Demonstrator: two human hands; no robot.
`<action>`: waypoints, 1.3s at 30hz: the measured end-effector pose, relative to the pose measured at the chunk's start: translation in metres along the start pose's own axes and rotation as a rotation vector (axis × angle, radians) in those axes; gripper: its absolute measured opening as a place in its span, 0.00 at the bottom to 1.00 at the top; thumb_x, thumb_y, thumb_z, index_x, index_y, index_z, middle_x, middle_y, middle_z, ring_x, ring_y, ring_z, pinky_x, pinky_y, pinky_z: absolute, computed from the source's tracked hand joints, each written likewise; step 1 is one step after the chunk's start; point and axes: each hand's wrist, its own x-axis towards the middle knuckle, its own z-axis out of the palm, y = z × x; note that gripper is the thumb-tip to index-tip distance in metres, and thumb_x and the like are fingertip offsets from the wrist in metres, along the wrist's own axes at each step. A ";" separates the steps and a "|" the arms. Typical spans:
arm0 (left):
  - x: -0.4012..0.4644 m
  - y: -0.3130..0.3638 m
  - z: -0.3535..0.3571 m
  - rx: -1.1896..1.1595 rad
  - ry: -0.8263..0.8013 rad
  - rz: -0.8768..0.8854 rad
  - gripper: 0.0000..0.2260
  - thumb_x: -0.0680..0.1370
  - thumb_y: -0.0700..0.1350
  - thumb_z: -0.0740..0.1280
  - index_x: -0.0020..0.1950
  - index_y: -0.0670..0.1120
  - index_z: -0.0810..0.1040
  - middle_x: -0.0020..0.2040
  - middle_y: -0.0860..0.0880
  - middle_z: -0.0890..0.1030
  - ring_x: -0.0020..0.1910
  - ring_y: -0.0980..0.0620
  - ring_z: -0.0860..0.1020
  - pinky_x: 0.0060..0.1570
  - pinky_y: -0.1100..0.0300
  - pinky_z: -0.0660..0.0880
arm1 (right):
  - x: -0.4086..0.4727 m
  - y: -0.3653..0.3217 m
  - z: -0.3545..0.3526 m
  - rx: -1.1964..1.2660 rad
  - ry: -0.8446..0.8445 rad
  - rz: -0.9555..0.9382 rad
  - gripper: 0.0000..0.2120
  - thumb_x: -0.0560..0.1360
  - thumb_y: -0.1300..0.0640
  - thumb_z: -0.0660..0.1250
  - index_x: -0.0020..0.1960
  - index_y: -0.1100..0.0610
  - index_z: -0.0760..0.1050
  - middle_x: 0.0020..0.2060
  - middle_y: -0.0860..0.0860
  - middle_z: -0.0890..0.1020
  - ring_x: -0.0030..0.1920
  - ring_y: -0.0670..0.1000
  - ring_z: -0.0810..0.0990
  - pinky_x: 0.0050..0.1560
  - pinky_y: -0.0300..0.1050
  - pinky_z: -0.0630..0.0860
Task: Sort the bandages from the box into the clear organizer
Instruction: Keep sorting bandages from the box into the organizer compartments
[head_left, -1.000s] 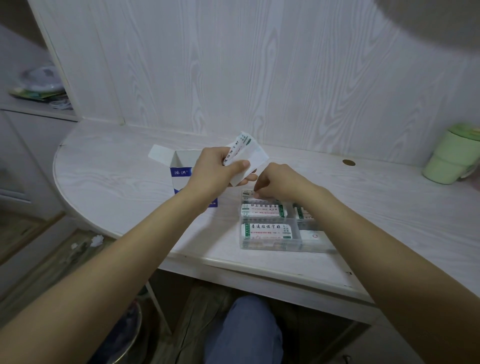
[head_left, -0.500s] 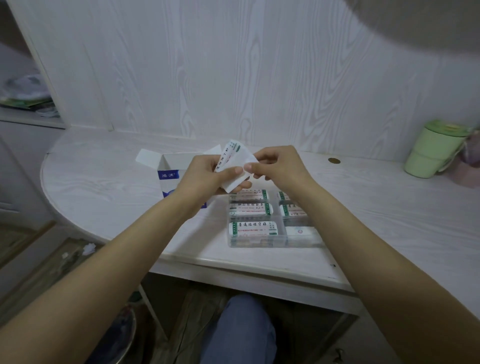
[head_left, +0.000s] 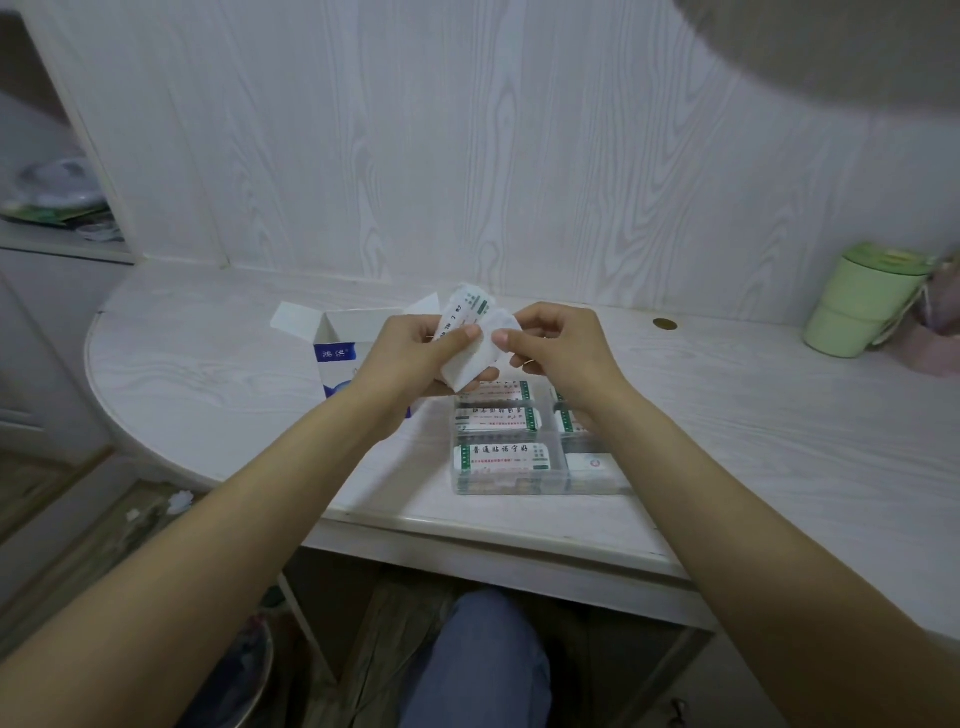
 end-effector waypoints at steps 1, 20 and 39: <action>0.000 0.000 0.000 -0.006 -0.012 -0.017 0.09 0.80 0.43 0.63 0.53 0.40 0.78 0.46 0.40 0.84 0.43 0.45 0.84 0.43 0.55 0.82 | 0.000 0.000 0.000 -0.004 0.009 0.002 0.03 0.72 0.63 0.71 0.41 0.58 0.79 0.33 0.51 0.80 0.29 0.41 0.77 0.33 0.33 0.74; 0.008 -0.007 0.004 0.140 0.086 0.059 0.09 0.81 0.40 0.60 0.59 0.40 0.75 0.46 0.47 0.80 0.39 0.55 0.79 0.33 0.71 0.75 | 0.002 0.000 -0.014 0.168 -0.044 0.229 0.09 0.68 0.69 0.73 0.48 0.64 0.80 0.43 0.58 0.83 0.39 0.48 0.83 0.41 0.35 0.80; 0.033 -0.027 0.006 1.070 0.076 0.331 0.07 0.82 0.42 0.57 0.48 0.42 0.72 0.43 0.47 0.73 0.41 0.48 0.70 0.35 0.59 0.58 | 0.024 0.031 -0.004 -0.441 0.027 -0.004 0.04 0.71 0.62 0.73 0.46 0.59 0.84 0.37 0.50 0.82 0.40 0.44 0.78 0.37 0.27 0.70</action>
